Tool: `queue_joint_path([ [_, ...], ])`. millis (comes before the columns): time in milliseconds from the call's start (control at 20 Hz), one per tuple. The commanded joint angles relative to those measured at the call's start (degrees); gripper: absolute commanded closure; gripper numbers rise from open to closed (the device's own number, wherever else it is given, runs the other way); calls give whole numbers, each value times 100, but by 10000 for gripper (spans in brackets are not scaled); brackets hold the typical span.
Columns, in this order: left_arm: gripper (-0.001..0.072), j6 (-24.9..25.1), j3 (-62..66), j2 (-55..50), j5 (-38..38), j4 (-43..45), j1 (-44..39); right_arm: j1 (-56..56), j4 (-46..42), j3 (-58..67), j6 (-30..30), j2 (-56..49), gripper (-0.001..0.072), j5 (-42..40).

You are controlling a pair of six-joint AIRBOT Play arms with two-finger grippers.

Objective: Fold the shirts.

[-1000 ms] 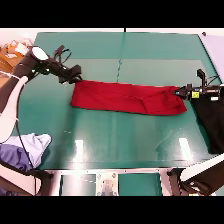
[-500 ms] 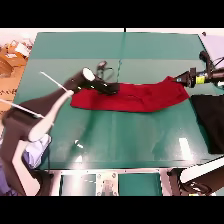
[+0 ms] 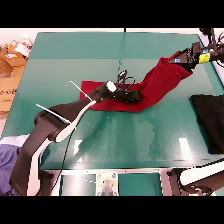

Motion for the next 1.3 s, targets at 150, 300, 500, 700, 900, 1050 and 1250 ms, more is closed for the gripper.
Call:
queue_joint_path([
  [150, 683, 463, 168, 538, -1665, 0, 811, 446, 166, 136, 197, 11, 691, -94],
  [300, 683, 503, 570, 1110, -3220, 953, 1775, 903, 166, 136, 376, 11, 691, -393],
  [500, 683, 485, 1224, 1674, -5156, 2133, 3084, 2011, 162, -107, 590, -9, 691, -1646],
  [700, 683, 487, 1274, 1971, -5429, 2212, 4155, 3578, 125, -726, 776, -514, 691, -3519],
  [900, 683, 490, 1276, 1974, -5449, 2210, 4695, 5399, 352, -922, 752, -1556, 646, -6588],
  [1050, 683, 527, 1276, 1974, -5462, 2223, 4734, 5812, 848, -758, 706, -1860, 283, -7611],
  [1250, 683, 678, 1276, 1974, -5445, 2225, 4734, 4765, 699, -625, 365, -1456, 692, -5803],
])
